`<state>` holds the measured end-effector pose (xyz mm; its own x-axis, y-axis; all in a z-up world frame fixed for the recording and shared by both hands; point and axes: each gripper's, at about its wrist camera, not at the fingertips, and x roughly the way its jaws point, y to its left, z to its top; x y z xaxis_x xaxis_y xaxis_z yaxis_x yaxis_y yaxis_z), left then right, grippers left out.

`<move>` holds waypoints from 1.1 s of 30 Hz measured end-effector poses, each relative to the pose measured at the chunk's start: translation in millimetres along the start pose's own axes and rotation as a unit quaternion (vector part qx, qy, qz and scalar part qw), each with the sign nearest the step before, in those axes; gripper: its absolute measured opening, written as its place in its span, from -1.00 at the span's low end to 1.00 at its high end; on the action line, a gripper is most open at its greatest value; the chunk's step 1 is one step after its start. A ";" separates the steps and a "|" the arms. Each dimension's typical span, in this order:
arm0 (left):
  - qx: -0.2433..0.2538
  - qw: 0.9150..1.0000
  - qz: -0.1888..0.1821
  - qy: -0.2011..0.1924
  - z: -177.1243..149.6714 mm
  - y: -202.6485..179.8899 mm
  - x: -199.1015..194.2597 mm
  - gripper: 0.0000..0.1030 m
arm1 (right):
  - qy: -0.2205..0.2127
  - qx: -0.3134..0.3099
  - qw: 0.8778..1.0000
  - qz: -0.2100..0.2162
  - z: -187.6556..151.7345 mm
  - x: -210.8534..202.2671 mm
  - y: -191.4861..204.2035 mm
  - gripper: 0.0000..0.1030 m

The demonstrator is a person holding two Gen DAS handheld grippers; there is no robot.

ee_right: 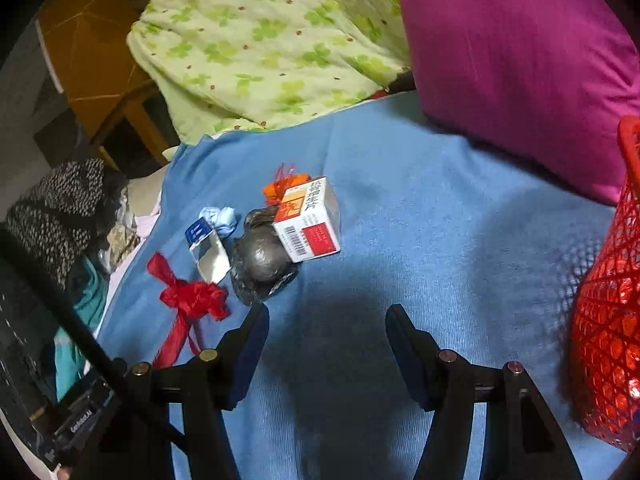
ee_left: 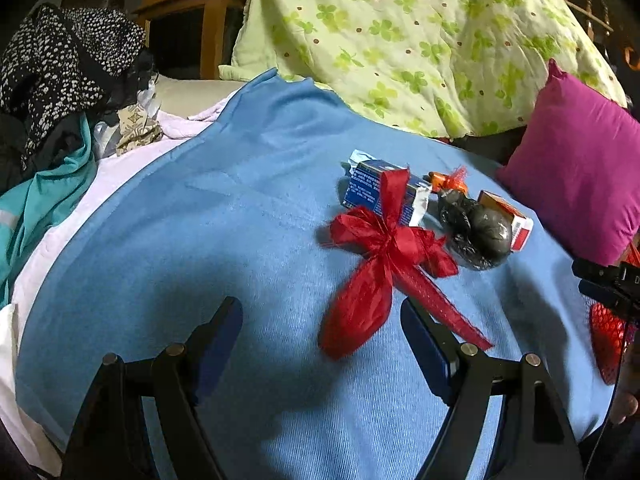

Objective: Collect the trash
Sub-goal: 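Grasp the red-white medicine box with the right gripper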

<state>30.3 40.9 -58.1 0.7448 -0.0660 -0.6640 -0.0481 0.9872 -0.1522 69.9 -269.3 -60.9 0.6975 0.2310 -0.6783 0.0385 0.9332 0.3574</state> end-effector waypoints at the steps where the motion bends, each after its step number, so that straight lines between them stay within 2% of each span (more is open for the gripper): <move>1: 0.000 1.000 0.000 0.003 0.8 -0.8 3.0 0.58 | 0.002 0.006 1.000 0.000 1.6 2.5 -1.7 0.26; 5: 0.016 1.000 0.001 0.007 1.8 -13.7 17.0 0.58 | 0.006 0.005 1.000 -0.009 3.9 13.8 -1.5 0.26; 10: 0.016 1.000 -0.009 0.018 14.0 -19.5 33.6 0.58 | 0.018 -0.021 1.000 0.006 4.7 23.0 11.4 0.26; 14: 0.021 0.999 -0.034 0.019 30.2 -23.5 45.9 0.58 | 0.010 -0.037 0.999 0.010 17.7 31.8 19.5 0.26; 21: 0.007 0.997 -0.080 0.021 56.6 -23.7 73.4 0.58 | 0.003 -0.027 1.000 0.014 54.1 61.1 23.8 0.26; 25: -0.011 0.995 -0.087 0.041 63.4 -24.7 95.8 0.58 | -0.001 -0.038 0.999 0.004 70.0 81.0 30.8 0.26; 28: -0.024 0.993 -0.104 0.056 65.8 -28.5 107.5 0.58 | 0.017 -0.039 0.999 0.003 74.3 98.7 34.9 0.26; 30: -0.015 0.993 -0.101 0.059 66.9 -34.1 112.7 0.58 | 0.029 -0.049 0.998 -0.018 74.9 110.4 37.6 0.26; 32: -0.011 0.993 -0.102 0.064 65.8 -36.5 117.0 0.58 | 0.036 -0.047 0.998 -0.020 75.2 117.2 35.7 0.24; 33: -0.013 0.992 -0.105 0.066 65.1 -35.8 118.9 0.58 | 0.039 -0.038 0.998 -0.017 75.7 119.5 32.6 0.10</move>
<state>163.9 7.2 -83.9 0.6464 -0.2908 -0.7054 0.0807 0.9454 -0.3158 208.8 -232.1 -81.7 0.6392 0.2174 -0.7376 0.0046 0.9581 0.2864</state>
